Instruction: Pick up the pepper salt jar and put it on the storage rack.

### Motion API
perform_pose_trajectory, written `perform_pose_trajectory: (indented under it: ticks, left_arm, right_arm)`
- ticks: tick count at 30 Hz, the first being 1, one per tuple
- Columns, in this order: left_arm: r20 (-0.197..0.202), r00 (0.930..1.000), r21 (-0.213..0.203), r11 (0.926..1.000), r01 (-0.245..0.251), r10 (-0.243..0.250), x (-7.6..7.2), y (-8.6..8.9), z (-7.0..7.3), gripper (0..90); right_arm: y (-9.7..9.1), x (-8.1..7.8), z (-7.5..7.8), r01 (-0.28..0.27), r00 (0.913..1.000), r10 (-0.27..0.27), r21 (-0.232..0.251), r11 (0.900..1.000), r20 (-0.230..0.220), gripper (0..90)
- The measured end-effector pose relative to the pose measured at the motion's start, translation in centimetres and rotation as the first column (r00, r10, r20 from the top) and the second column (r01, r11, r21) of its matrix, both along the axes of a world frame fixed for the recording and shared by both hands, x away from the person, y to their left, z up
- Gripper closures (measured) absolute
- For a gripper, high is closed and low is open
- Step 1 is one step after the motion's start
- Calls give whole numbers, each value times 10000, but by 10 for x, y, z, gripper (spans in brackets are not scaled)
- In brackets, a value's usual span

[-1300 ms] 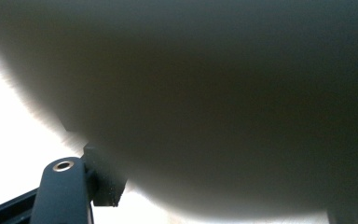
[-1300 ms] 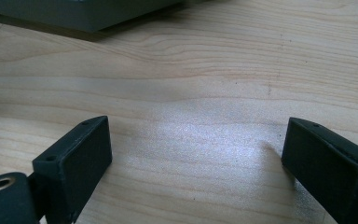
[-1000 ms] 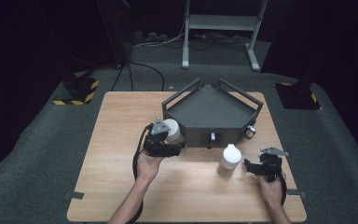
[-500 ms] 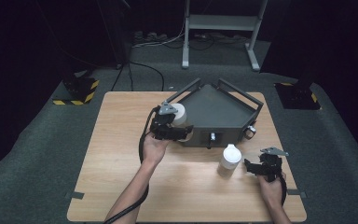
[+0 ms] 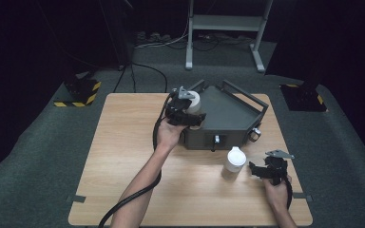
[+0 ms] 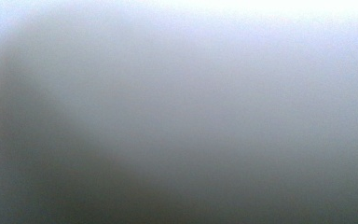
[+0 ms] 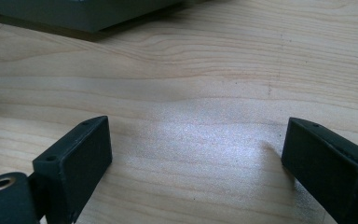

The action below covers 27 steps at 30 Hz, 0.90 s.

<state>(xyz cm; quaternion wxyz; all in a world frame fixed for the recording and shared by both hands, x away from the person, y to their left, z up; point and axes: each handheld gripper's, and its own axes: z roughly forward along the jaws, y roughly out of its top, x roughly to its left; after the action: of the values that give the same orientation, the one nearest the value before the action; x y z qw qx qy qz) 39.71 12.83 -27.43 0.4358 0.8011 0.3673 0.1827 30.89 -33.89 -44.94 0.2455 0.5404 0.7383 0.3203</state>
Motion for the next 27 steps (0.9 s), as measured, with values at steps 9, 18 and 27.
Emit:
perform_pose_trajectory:
  ticks: [9,18,27]
  left_arm:
    - [-135,9992,397,9985,-380,386,18,-17,-8,297]
    - [-375,9971,713,9954,-636,664,30,-22,-11,298]
    - [-610,9952,798,9943,-710,760,39,-24,-14,299]
  right_arm:
    - [0,0,0,-12,10000,12,2,10000,5,81]
    - [0,0,0,-20,10000,20,4,10000,8,83]
    - [0,0,0,-8,10000,8,18,10000,-1,84]
